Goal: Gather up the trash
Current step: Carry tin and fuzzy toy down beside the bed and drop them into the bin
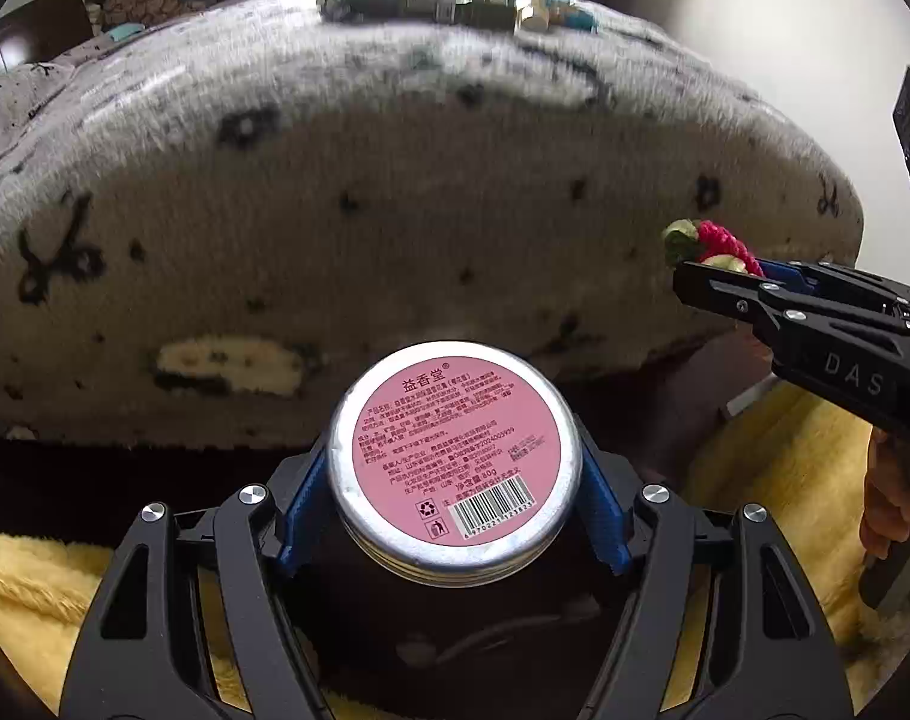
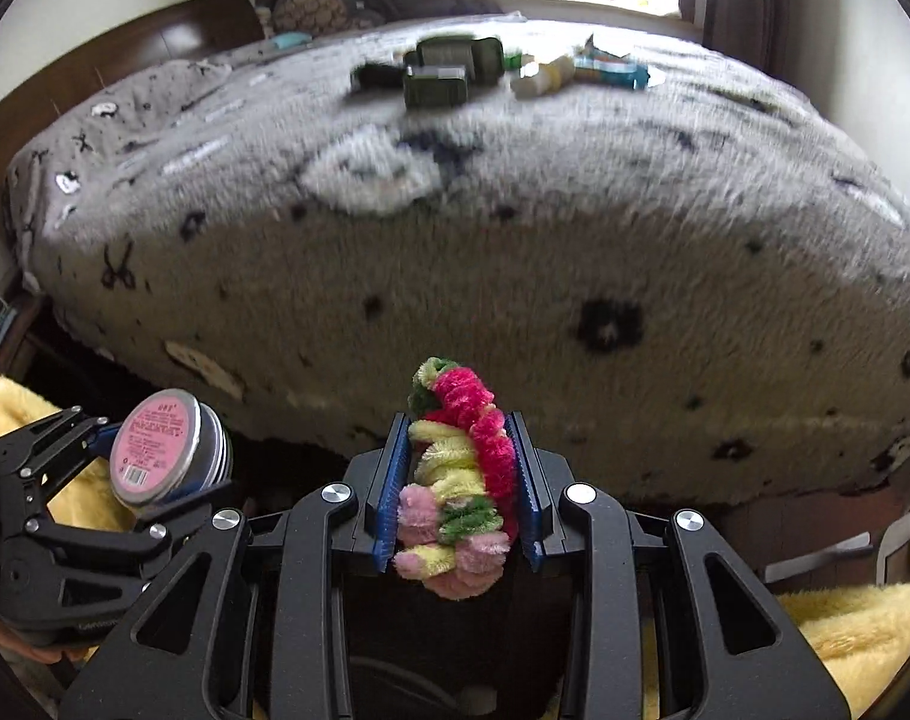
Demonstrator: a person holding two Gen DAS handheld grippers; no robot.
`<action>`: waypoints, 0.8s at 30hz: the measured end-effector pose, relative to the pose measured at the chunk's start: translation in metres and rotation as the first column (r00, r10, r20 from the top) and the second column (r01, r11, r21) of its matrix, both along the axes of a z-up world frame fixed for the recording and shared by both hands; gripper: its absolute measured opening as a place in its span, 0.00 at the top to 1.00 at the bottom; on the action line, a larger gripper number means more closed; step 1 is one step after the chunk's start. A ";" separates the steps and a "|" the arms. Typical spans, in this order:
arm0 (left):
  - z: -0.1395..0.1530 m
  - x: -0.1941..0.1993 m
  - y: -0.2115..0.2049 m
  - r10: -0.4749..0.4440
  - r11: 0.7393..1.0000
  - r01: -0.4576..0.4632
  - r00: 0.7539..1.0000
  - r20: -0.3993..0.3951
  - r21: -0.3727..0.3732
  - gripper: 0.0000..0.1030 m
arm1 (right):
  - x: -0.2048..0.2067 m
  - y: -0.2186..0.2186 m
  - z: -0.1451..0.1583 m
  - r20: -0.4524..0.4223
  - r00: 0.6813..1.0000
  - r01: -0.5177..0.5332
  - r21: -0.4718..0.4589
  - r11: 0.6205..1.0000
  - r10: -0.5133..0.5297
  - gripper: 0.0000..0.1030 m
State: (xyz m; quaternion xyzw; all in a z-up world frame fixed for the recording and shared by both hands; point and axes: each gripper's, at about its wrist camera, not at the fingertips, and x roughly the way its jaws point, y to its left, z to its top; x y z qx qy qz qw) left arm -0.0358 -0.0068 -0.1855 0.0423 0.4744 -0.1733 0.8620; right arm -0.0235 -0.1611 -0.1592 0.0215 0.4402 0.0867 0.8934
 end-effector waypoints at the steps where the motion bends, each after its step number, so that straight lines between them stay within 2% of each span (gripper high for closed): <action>1: -0.005 0.000 0.001 -0.001 1.000 0.001 1.000 -0.012 0.005 0.35 | 0.001 -0.001 -0.008 -0.027 1.000 -0.002 0.014 1.000 0.002 0.68; 10: -0.053 0.003 -0.001 -0.039 0.999 0.043 0.990 -0.137 0.026 0.35 | 0.013 -0.006 -0.058 -0.212 0.977 -0.009 0.122 0.992 0.035 0.66; 16: -0.083 0.021 -0.001 -0.031 0.999 0.040 0.973 -0.228 0.032 0.35 | 0.023 0.007 -0.090 -0.302 0.950 -0.032 0.143 0.989 0.074 0.66; 20: -0.103 0.030 -0.010 -0.034 0.997 0.053 0.961 -0.273 0.062 0.35 | 0.035 0.009 -0.116 -0.366 0.930 0.022 0.110 0.994 0.020 0.66; 24: -0.114 0.033 -0.011 -0.045 0.996 0.068 0.950 -0.310 0.063 0.35 | 0.035 0.014 -0.125 -0.393 0.920 0.036 0.117 0.992 0.013 0.66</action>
